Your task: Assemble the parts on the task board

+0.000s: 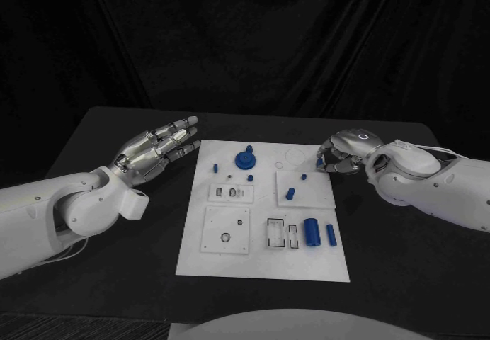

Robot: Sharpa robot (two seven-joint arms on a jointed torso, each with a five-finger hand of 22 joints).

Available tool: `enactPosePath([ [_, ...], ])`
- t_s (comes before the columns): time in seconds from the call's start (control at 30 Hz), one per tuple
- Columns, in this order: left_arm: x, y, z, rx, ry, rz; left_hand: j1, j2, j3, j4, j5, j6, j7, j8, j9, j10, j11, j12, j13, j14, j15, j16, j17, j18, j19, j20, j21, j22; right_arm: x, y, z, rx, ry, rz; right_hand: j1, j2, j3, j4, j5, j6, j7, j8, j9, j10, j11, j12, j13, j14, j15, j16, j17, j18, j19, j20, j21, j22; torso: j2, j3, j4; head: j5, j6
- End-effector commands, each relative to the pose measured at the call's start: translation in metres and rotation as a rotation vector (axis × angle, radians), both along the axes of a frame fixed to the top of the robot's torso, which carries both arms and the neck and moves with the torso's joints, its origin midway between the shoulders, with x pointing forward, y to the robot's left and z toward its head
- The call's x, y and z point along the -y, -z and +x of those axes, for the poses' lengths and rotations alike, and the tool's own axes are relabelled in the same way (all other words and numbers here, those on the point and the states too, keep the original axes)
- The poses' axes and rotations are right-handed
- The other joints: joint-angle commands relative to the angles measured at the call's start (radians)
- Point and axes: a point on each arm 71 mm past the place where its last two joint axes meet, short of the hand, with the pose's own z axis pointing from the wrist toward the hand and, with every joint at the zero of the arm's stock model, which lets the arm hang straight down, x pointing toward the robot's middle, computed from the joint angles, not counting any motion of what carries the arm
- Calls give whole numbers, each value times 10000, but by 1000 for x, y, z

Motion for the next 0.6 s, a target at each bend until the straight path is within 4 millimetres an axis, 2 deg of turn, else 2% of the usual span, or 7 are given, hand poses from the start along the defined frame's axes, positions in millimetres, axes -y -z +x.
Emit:
enactPosePath([
  [0.03,1,-1,-1,44,133,-148,115,13,519,-99,146,-56,65,113,149,4,129,188,63,-44,103,-77,-58,475,59,34,-39,-65,1,2,0,-75,177,-79,325,34,-7,-134,280,62,12,259,182,1058,23,166,2697,877,58,-169,1892,-263,353,61,-207,1977,-2,-1,3,-6,-5],
  [0.3,2,-1,-1,56,150,-173,114,13,527,-105,147,-48,69,115,150,5,137,195,64,-43,102,-75,-57,475,61,36,-37,-63,0,3,1,-128,180,-118,420,83,28,-238,429,108,1,401,287,1058,14,166,2697,877,48,-173,1886,-261,353,52,-220,1979,-2,-1,0,-6,-33],
  [0.6,2,0,-1,37,161,-165,114,13,527,-105,147,-48,69,115,150,5,137,195,64,-43,102,-75,-57,475,61,36,-37,-63,1,4,1,-202,217,-169,636,179,131,-514,909,85,-8,656,489,1058,10,166,2697,877,31,-174,1885,-259,354,36,-245,1987,-2,1,3,-2,-46],
])
